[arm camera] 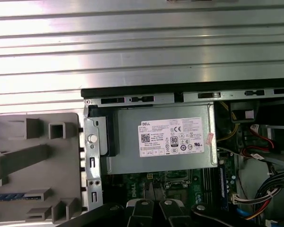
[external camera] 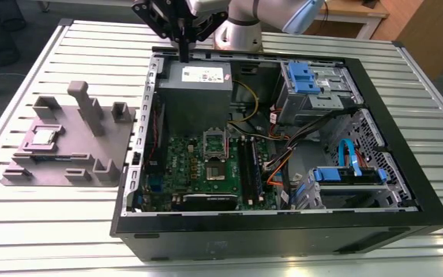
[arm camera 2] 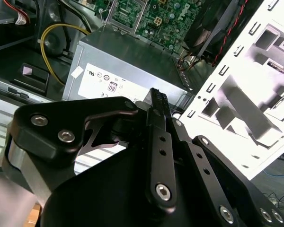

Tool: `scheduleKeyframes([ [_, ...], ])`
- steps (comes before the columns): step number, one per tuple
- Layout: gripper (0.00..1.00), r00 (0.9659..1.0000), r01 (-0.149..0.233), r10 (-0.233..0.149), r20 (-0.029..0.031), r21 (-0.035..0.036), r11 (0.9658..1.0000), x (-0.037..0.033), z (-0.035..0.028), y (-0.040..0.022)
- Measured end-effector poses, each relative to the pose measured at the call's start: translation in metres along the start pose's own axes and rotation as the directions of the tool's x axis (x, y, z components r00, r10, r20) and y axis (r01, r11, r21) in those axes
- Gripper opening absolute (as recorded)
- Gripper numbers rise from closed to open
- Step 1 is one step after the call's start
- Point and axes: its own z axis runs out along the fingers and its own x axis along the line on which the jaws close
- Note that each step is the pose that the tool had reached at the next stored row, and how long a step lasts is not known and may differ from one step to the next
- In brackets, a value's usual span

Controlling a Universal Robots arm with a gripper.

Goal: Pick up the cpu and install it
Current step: 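Reach for the cpu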

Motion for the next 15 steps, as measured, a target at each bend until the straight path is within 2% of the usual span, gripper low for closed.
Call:
scheduleKeyframes([
  [15, 0.11, 1.0, 0.0, 0.0, 0.0, 0.0, 1.0, 0.0091, -0.0001, -0.0007],
])
